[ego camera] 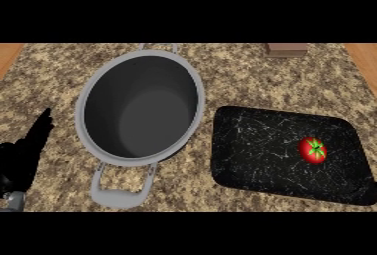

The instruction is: Pick the tomato from the tray and place it in the pot

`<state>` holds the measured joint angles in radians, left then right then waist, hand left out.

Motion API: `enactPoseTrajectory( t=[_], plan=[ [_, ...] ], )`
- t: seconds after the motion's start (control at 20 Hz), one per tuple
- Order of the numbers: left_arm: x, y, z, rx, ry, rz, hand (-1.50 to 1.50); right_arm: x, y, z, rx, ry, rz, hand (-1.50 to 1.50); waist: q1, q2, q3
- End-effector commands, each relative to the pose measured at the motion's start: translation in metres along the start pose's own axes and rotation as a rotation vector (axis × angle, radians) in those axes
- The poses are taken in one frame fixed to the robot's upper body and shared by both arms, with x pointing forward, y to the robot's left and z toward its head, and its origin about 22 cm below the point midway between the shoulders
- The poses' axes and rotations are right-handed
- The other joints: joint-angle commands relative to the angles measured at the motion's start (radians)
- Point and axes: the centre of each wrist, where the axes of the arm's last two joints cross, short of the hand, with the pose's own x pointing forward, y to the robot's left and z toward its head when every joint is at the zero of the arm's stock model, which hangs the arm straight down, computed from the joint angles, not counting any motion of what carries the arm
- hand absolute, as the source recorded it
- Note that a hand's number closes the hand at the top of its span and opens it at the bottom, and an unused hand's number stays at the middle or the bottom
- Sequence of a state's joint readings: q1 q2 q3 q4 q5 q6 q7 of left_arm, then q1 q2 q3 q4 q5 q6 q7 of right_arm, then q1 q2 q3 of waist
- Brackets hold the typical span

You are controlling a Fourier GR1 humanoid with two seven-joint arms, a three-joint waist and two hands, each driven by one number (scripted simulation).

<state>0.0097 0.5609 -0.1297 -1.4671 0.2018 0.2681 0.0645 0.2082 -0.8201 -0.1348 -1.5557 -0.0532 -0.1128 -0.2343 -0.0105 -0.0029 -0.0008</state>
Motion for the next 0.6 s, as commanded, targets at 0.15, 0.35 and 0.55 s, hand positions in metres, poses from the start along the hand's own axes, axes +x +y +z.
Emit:
enactPoseTrajectory(
  t=[0.15,0.35,0.55],
  plan=[
    [-0.008,-0.002,0.003,-0.018,-0.003,-0.005,0.0,0.071,-0.023,-0.032,0.218,0.088,0.137,-1.5,0.022,0.004,-0.002],
    [0.01,-0.006,0.001,-0.012,-0.009,-0.003,0.0,0.083,-0.019,-0.039,0.402,0.185,0.267,-1.5,0.031,0.006,-0.001],
    [0.012,-0.02,-0.003,-0.046,-0.031,0.005,0.0,0.1,0.002,-0.052,0.561,0.287,0.378,-1.5,0.058,0.013,-0.002]
  ],
)
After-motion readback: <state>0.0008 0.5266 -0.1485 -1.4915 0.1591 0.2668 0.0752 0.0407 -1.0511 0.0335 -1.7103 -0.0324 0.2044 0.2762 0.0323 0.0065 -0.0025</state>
